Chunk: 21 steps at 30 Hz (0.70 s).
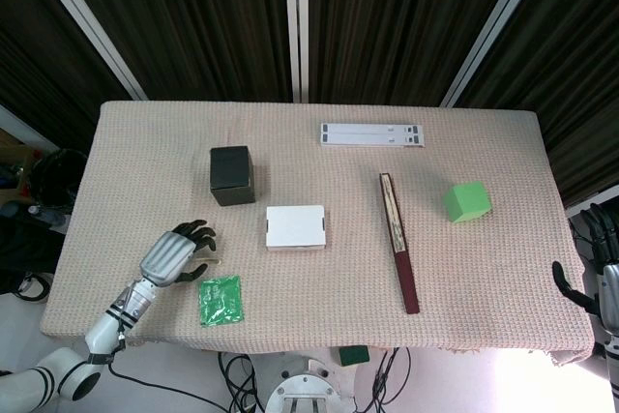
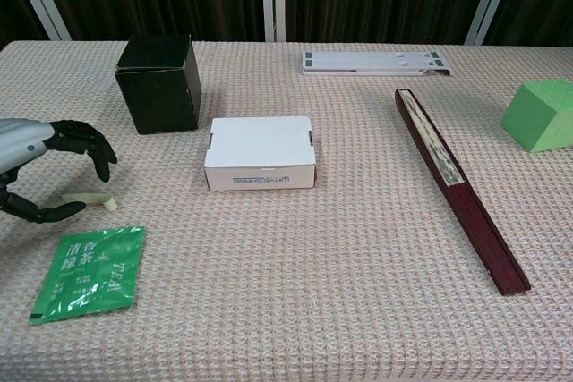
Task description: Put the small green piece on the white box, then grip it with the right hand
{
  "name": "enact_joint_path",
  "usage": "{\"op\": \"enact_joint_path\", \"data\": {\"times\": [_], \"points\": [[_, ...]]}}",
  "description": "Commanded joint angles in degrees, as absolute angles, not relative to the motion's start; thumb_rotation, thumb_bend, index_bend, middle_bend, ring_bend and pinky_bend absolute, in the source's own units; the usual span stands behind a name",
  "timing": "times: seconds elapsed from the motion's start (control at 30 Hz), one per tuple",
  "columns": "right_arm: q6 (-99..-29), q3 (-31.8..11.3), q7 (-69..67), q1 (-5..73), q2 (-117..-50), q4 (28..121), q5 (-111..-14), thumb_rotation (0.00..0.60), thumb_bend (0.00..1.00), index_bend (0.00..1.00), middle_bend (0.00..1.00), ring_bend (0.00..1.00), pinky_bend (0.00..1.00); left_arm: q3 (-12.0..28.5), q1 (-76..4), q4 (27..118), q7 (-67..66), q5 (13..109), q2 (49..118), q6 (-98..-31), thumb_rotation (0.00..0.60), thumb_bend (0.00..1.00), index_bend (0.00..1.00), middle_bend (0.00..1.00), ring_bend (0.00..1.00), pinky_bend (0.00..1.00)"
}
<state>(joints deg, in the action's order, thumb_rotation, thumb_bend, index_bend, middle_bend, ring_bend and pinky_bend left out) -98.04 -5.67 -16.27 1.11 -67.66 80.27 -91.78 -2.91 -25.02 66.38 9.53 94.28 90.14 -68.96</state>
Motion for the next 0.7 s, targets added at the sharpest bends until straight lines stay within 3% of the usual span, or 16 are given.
{"op": "enact_joint_path", "data": {"times": [0.03,0.7], "points": [[-97.9,-5.7,-16.2,1.1,-67.7,80.3,-91.7,0.600,0.36,0.00,0.00,0.00,0.00,-3.0,-25.0,66.3,9.4,94.1,90.2,-68.8,0.600,0.30,0.42,0.28,0.15,0.26],[-97.6,-5.6,-17.1,1.2,-67.9,79.5,-91.6,0.600,0.35,0.00,0.00,0.00,0.00,-3.1,-25.4,66.2,8.5,93.0,90.6,-68.3,0.600,0.30,0.44,0.28,0.15,0.26]]}}
